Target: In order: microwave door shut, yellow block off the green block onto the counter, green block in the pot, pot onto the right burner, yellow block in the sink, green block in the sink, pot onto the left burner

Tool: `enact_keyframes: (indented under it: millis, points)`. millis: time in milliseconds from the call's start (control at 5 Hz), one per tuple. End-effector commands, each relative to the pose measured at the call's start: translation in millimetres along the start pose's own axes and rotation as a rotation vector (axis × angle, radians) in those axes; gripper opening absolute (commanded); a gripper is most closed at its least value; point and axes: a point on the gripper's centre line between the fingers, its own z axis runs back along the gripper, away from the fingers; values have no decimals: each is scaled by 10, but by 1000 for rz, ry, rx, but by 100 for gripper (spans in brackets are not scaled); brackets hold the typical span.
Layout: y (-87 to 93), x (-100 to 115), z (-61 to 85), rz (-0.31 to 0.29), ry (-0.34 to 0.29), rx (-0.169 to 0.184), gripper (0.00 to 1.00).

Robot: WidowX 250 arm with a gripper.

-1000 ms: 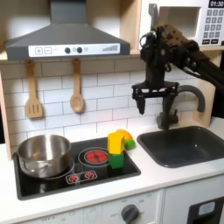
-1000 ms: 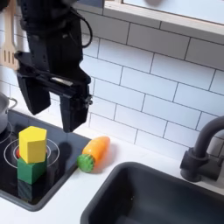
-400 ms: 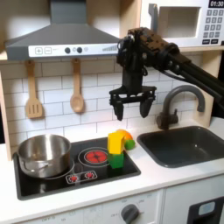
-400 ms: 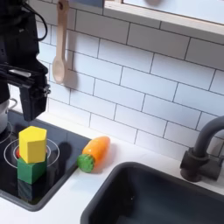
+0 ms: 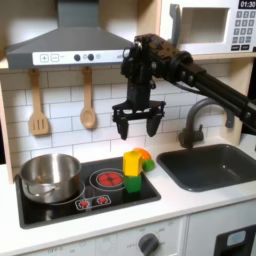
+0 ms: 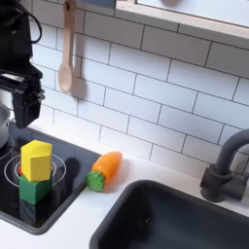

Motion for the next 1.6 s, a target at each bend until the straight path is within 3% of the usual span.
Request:
enact_keyframes:
  millis: [0, 400, 800, 1400]
  points:
    - [205, 106, -102, 32, 7, 51, 100]
    - [356, 160, -259, 50, 35, 75, 100]
    - [426, 138, -362, 55, 58, 77, 100]
    - [458, 198, -572, 20, 98, 53, 100]
